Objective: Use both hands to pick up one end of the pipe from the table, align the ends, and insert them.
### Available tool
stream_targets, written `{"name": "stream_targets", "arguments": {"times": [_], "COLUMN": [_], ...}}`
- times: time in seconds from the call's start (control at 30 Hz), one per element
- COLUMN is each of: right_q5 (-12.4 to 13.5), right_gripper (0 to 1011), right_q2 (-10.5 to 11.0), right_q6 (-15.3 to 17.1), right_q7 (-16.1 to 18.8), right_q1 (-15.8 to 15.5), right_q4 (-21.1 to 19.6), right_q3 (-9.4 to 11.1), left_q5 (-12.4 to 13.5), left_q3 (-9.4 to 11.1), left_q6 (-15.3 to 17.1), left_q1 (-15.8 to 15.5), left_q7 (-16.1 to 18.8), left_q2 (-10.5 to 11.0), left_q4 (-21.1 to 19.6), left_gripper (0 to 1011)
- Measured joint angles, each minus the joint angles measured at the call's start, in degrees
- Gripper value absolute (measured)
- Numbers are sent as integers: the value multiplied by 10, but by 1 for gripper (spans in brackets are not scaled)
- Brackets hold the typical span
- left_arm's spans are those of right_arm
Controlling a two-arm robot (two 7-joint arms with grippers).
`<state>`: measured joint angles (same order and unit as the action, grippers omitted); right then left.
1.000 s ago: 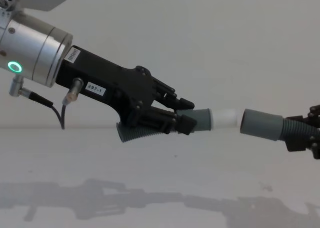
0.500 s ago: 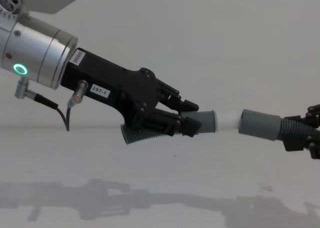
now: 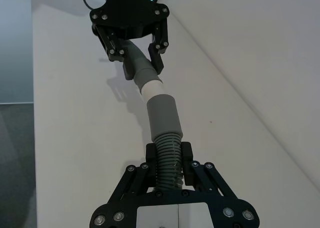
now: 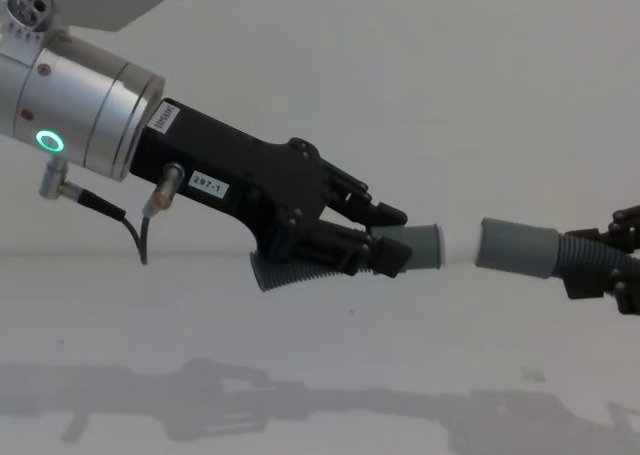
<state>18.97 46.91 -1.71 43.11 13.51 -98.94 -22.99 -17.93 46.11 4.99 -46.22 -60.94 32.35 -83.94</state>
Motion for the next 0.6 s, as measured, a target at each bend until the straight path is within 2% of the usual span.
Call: {"name": "stream_targets", "arguments": {"times": [0.6], "right_q5": [5], "right_gripper": [291], "right_q2": [5], "right_q6": [-6], "right_q7": [1], "right_q1": [7], "right_q4": [0], "right_q3": [-10], "left_q5": [-3], "left_q3": [13], "left_q6": [-5], "left_q1": [-9], "left_q7": [-4], "left_q2": [-1], "left_q4": [1], "left_gripper": [346]}}
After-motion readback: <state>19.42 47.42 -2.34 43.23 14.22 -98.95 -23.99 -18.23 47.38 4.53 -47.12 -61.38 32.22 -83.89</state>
